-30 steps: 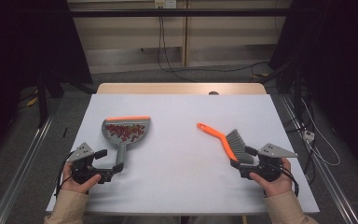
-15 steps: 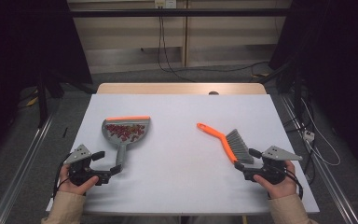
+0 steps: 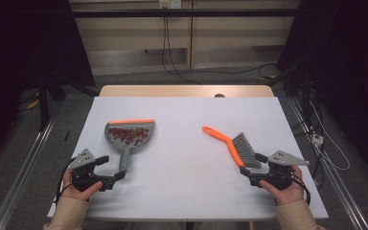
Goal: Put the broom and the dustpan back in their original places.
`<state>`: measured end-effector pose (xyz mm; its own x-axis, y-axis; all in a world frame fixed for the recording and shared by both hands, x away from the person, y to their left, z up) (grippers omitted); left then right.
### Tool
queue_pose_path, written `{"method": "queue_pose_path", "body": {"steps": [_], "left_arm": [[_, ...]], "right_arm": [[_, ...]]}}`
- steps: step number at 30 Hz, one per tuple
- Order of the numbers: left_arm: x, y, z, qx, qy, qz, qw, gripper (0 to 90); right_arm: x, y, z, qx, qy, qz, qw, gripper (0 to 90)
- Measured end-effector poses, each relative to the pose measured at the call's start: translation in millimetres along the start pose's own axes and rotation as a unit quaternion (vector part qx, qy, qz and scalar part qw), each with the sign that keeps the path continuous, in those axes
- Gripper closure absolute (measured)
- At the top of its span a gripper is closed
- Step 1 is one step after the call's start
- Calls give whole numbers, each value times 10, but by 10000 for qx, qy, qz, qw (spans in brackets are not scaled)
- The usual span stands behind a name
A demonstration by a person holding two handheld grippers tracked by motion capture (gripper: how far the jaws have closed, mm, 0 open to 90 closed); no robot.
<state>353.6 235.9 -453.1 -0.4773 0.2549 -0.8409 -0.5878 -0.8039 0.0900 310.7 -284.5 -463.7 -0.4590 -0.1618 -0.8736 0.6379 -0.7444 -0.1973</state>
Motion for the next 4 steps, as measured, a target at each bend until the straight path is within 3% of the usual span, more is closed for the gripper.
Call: {"method": "queue_pose_path", "body": {"steps": [4], "left_arm": [[-7, 1, -7, -24, -21, -32, 10000, 69]], "right_arm": [[-1, -12, -15, 0, -31, 34, 10000, 188]]}}
Point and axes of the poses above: each handheld gripper's, and its own axes: z roughly backward along the jaws, x roughly out of its underside, y roughly to its right, the point moved 3 cm from there along -z, roughly forward along the jaws, and after that the axes turned 10 degrees about -x, right-handed, at the moved point
